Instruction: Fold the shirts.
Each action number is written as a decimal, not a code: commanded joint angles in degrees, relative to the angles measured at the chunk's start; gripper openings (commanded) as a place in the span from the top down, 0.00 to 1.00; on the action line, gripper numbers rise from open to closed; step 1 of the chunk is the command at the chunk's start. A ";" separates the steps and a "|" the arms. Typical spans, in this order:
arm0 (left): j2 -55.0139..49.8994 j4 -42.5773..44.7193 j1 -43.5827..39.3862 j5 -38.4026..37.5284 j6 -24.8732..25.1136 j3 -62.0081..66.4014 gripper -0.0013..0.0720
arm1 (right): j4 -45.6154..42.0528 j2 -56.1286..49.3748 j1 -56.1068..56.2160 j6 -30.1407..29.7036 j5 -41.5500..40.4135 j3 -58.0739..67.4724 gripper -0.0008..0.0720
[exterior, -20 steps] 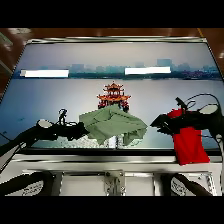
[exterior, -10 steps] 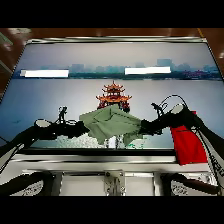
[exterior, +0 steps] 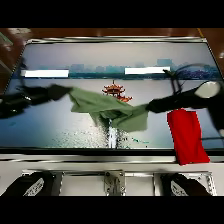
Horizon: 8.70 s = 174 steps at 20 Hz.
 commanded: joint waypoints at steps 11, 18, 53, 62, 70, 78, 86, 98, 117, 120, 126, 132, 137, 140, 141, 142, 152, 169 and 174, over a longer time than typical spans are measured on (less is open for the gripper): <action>12.92 16.00 4.39 -18.60 -19.69 40.44 0.93 | -9.35 29.00 0.07 5.95 -14.12 30.03 0.90; 12.96 18.99 4.35 -32.17 -25.24 22.10 0.93 | -10.34 16.61 0.09 5.90 -14.88 29.97 0.90; -15.52 18.10 22.75 -19.85 -12.31 -25.22 0.06 | -5.66 -14.32 -23.08 9.73 11.10 0.55 0.08; -23.41 -1.88 1.46 -0.52 -7.45 -30.60 0.19 | 4.48 -14.21 -23.10 8.15 5.53 -8.48 0.08; -27.43 -7.52 0.90 3.02 -2.80 -29.66 0.93 | 0.07 -14.21 -23.08 8.37 11.41 -12.13 0.07; -22.51 -1.64 0.90 -2.93 -2.14 -25.62 0.93 | 3.82 -14.21 -11.08 3.63 6.34 -35.01 0.07; -19.80 2.67 1.44 -5.84 -4.02 -25.64 0.93 | 8.70 -14.21 1.38 8.50 -11.10 -37.53 0.08; -0.74 17.44 13.14 -17.07 -6.12 -2.73 0.94 | 8.02 10.25 6.08 3.67 -14.67 -16.02 0.91; 18.32 44.63 19.78 -40.48 -26.08 46.84 0.93 | -16.83 18.16 -3.56 18.88 3.06 44.24 0.90; 17.94 44.65 19.80 -40.22 -25.99 35.04 0.93 | -16.96 10.14 -3.56 20.90 13.70 43.17 0.91; 6.69 44.65 19.80 -23.54 -24.76 17.05 0.93 | -16.33 -10.49 -2.16 21.44 1.97 34.80 0.90; -17.40 34.88 19.74 -8.70 -24.76 17.27 0.93 | -2.64 -29.35 -0.17 22.34 -22.49 34.77 0.90; -31.10 27.89 17.05 -8.35 -24.76 17.25 0.93 | -0.94 -37.42 -0.15 23.58 -27.39 34.77 0.90; -36.39 27.87 14.40 -9.99 -24.87 17.27 0.93 | -0.94 -41.99 1.14 26.18 -22.71 34.77 0.90; -37.24 27.87 13.97 -10.99 -25.62 17.27 0.93 | -0.90 -42.93 1.84 26.56 -21.46 34.77 0.90; -37.57 27.87 13.99 -11.98 -27.12 17.27 0.82 | -0.96 -43.28 2.43 26.47 -21.24 34.77 0.85; -22.40 32.65 34.86 -36.72 -22.38 16.09 0.45 | -21.84 -27.15 -13.79 20.41 9.35 40.96 0.04; -13.09 30.84 33.92 -16.04 -11.91 -31.78 0.02 | -15.82 -28.09 -12.26 19.87 8.76 29.94 0.04; -19.30 22.73 28.61 -9.68 -11.78 -31.78 0.02 | -15.76 -28.09 -12.31 19.85 8.68 28.83 0.04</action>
